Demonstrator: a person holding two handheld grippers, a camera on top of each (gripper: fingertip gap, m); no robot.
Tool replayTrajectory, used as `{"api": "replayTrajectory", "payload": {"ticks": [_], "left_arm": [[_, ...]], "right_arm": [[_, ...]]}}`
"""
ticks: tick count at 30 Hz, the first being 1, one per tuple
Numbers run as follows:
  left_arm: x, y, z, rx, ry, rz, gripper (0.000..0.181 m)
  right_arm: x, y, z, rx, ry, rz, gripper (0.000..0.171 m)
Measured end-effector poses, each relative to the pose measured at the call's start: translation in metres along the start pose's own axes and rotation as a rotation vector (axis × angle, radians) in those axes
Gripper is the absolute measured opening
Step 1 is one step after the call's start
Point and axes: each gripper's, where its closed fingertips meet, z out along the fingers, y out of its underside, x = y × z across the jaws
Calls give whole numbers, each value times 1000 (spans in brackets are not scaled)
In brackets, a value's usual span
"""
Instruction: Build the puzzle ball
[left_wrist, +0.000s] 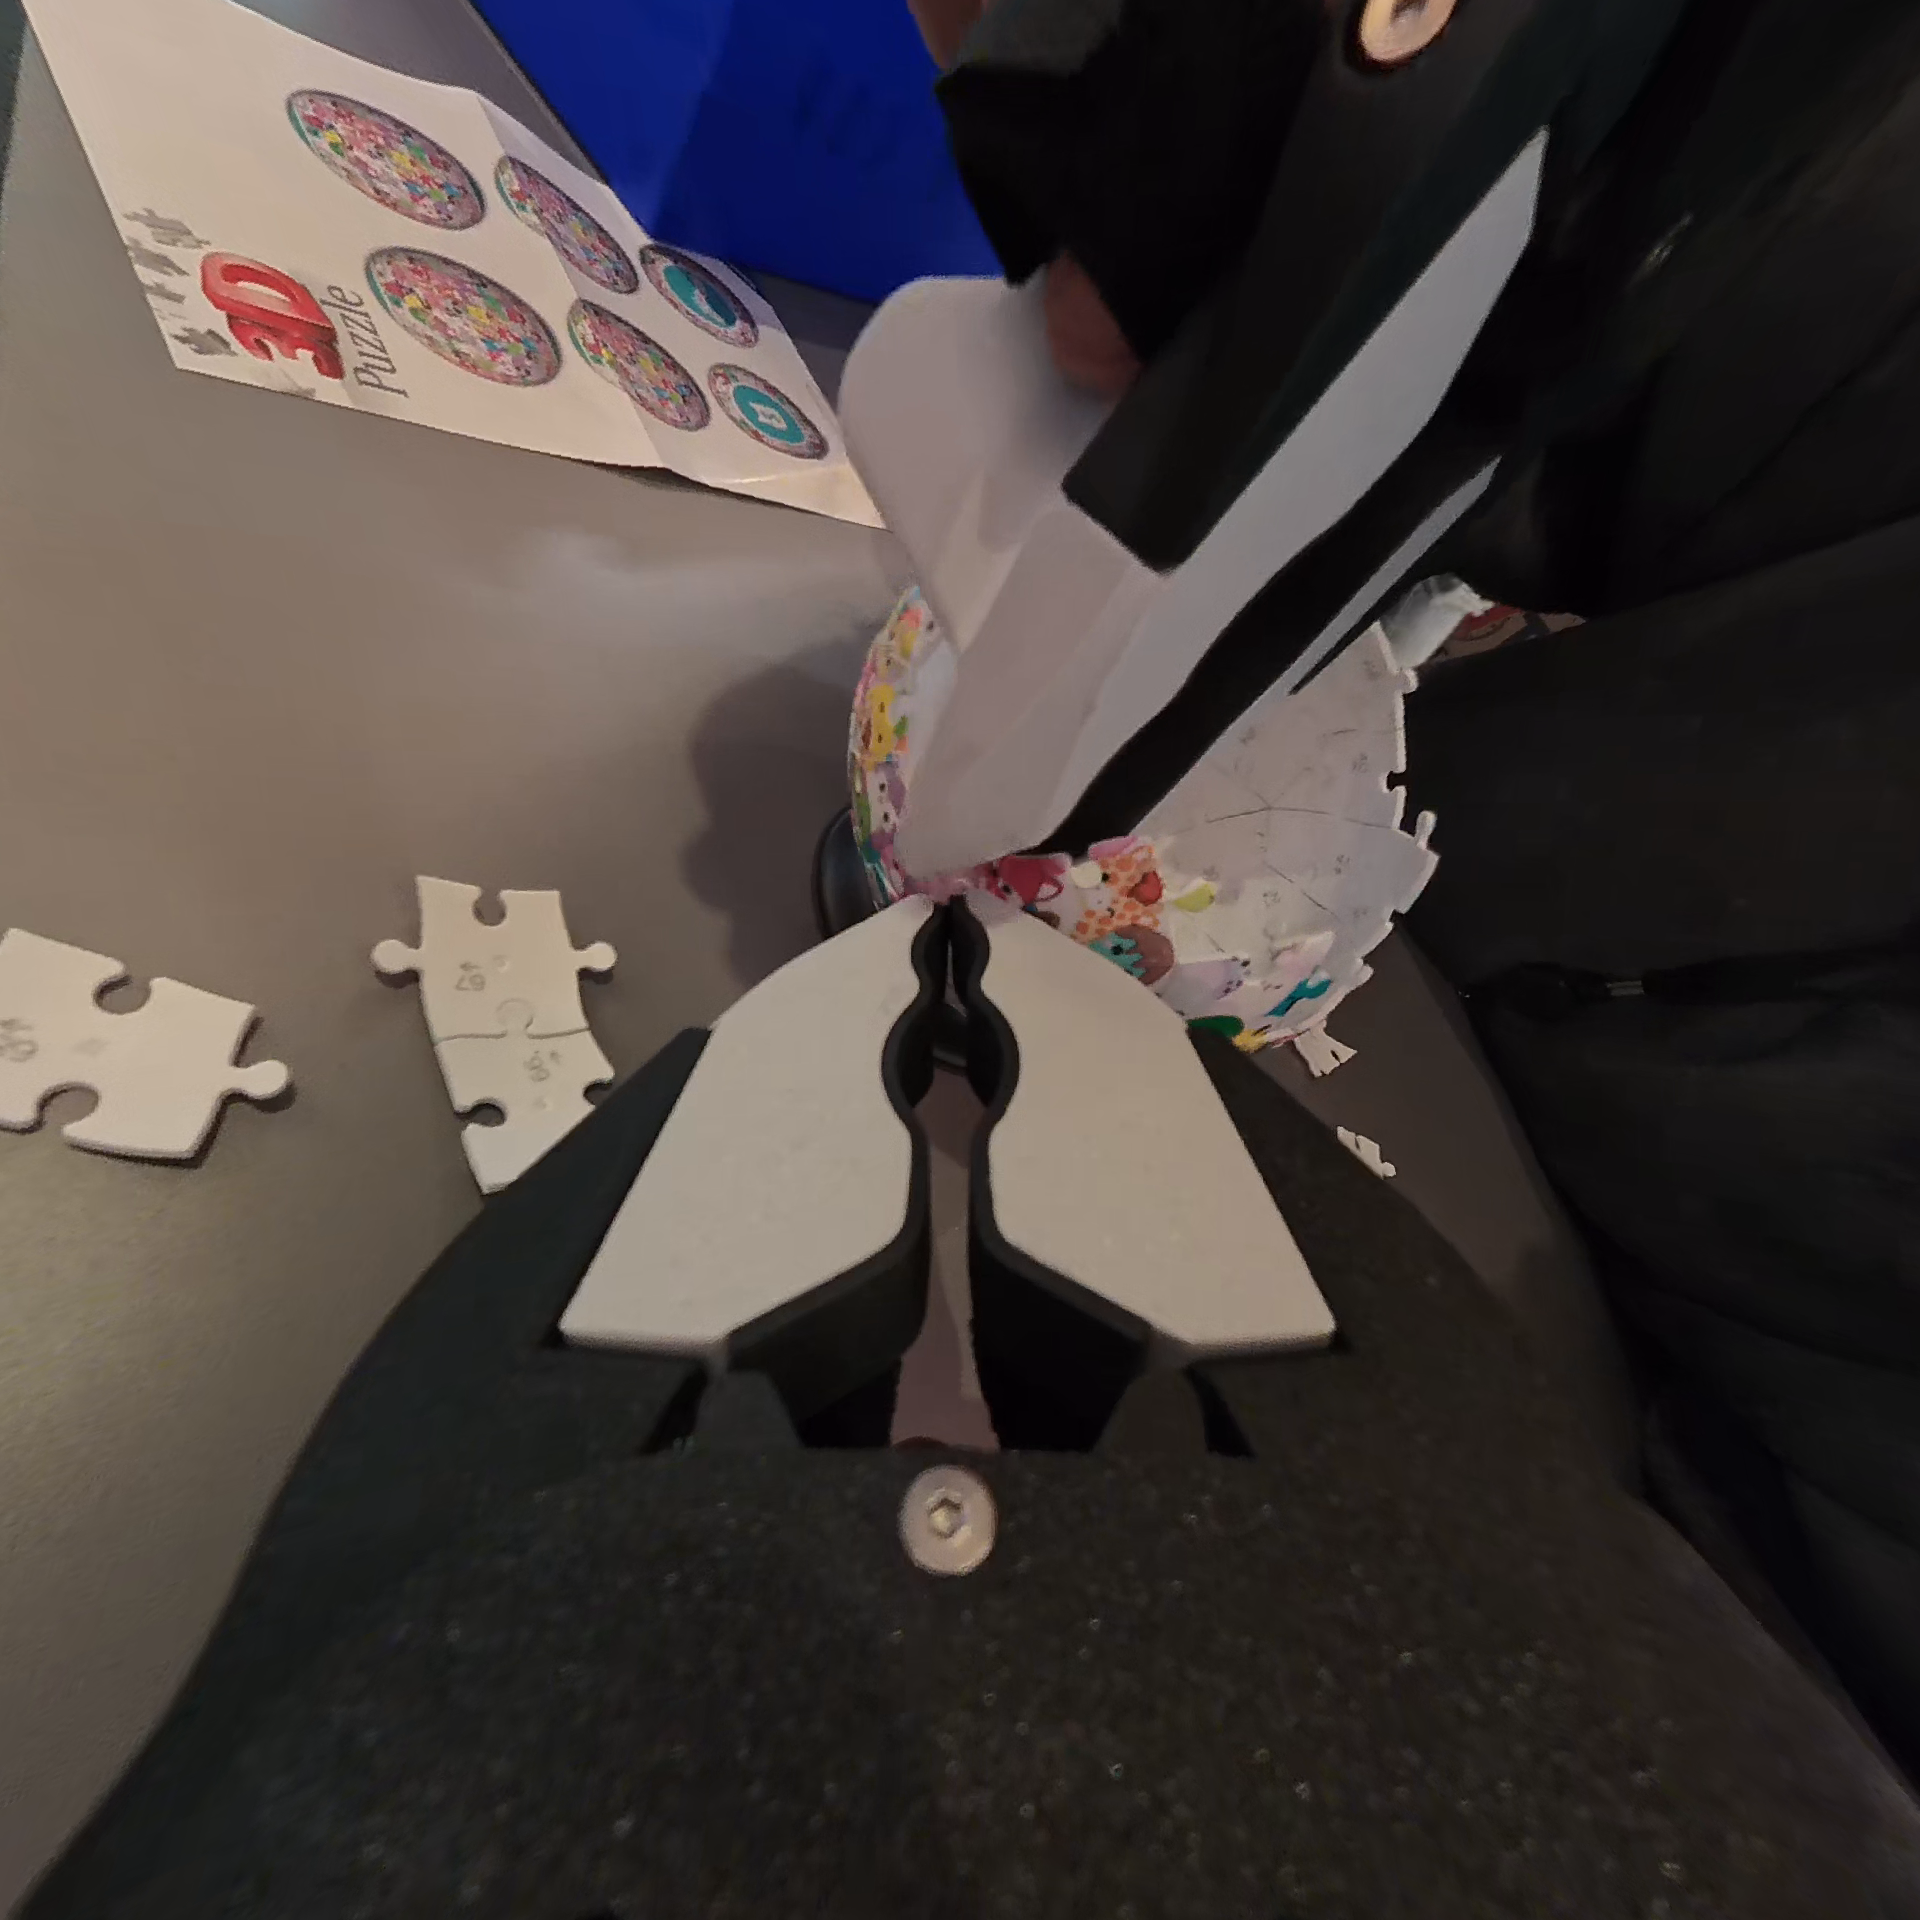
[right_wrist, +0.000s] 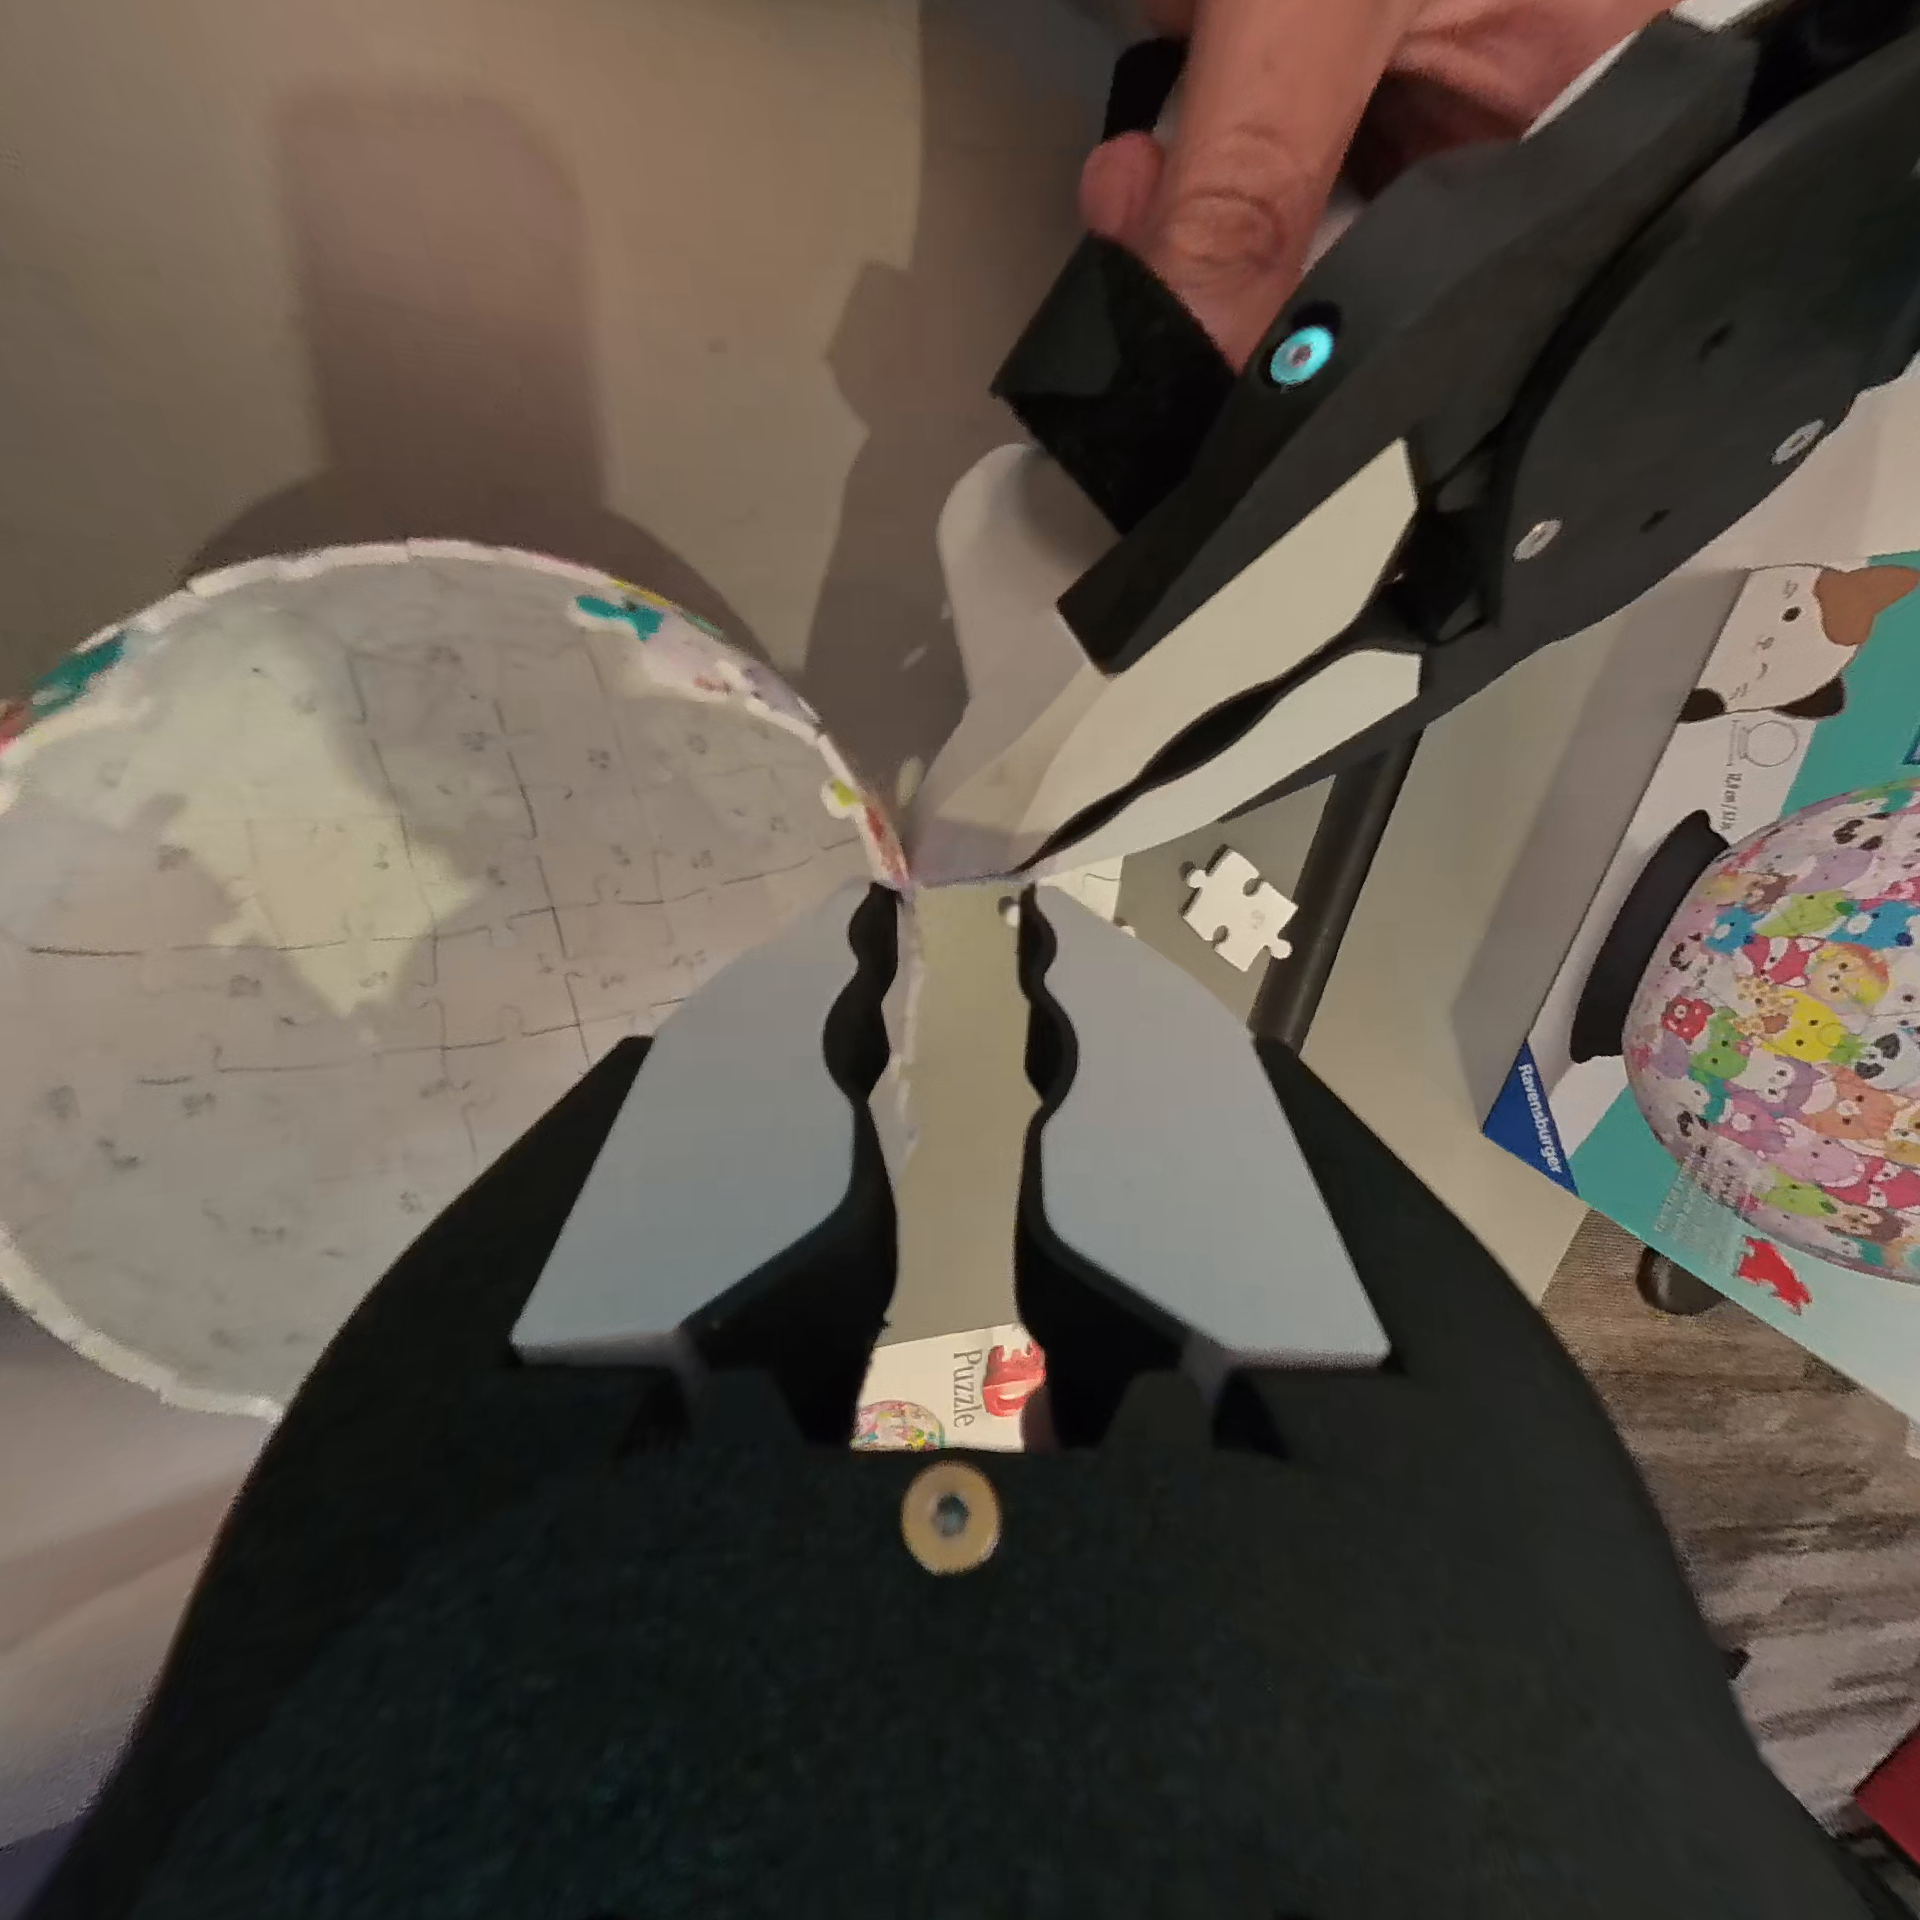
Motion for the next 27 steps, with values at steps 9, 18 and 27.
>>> {"api": "replayTrajectory", "payload": {"ticks": [9,18,27], "left_arm": [[-12,-15,-32,56,-164,30,0],[42,-58,-86,95,-591,240,29],[148,-48,-107,131,-860,135,49]], "right_arm": [[-5,4,-103,220,278,189,27],[-125,46,-133,608,613,648,44],[-194,45,-102,981,592,885,49]]}}
